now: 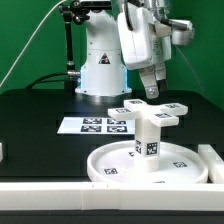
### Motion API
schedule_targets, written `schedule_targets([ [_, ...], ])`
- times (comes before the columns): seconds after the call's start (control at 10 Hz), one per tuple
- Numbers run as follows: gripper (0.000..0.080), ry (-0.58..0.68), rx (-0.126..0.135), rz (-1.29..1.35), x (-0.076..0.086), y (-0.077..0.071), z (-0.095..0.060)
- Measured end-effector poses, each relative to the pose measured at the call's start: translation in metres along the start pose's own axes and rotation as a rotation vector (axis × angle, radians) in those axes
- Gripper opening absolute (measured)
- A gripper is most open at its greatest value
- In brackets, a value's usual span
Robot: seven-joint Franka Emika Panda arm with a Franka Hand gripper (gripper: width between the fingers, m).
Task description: Assemble round table
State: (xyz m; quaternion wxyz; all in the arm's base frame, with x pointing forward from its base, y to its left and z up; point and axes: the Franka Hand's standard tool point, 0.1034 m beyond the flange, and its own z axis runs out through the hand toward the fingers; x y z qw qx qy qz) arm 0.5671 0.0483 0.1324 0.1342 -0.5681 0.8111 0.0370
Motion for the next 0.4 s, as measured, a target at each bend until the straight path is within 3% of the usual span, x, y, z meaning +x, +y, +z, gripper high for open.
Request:
schedule_targets([
  [0.4,0.0649,0.000,-0.001,-0.015,-0.0009,0.0006,0.0004],
])
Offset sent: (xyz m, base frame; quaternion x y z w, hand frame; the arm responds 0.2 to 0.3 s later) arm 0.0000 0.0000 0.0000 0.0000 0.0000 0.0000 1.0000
